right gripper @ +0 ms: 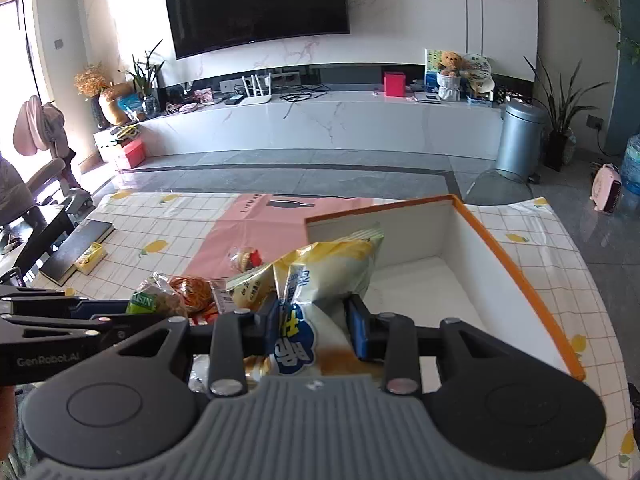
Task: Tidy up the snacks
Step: 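Carry both bags into the orange box and open both tools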
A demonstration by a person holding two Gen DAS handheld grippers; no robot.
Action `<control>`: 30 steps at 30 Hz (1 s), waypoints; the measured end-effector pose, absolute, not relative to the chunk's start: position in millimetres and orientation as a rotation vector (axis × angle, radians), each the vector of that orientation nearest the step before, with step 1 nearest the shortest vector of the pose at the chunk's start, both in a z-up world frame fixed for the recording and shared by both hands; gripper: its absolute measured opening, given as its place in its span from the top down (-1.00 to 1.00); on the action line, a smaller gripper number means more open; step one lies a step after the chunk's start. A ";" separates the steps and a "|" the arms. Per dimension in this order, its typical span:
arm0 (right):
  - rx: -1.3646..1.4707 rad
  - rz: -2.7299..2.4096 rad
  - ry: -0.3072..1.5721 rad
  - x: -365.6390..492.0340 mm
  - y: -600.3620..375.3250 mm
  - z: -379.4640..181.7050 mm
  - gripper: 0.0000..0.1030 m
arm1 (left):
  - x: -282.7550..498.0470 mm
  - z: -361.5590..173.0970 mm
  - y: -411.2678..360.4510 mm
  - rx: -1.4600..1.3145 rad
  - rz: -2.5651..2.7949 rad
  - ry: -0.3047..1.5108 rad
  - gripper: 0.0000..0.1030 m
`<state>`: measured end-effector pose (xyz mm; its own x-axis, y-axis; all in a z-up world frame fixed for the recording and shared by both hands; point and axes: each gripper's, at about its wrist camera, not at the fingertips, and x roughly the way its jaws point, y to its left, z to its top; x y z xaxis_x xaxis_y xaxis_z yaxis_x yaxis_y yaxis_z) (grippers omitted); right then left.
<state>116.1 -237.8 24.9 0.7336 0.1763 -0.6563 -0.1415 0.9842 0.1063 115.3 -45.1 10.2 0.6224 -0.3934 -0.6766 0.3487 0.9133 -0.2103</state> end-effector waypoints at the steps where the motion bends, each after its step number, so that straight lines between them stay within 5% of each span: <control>1: 0.052 0.168 0.737 118.1 -246.3 24.8 0.37 | 118.4 12.0 -54.5 -0.048 -0.452 0.791 0.40; 30: 0.046 0.227 1.299 218.2 -355.1 -89.4 0.36 | 201.9 -80.4 -240.1 0.596 -0.866 1.218 0.40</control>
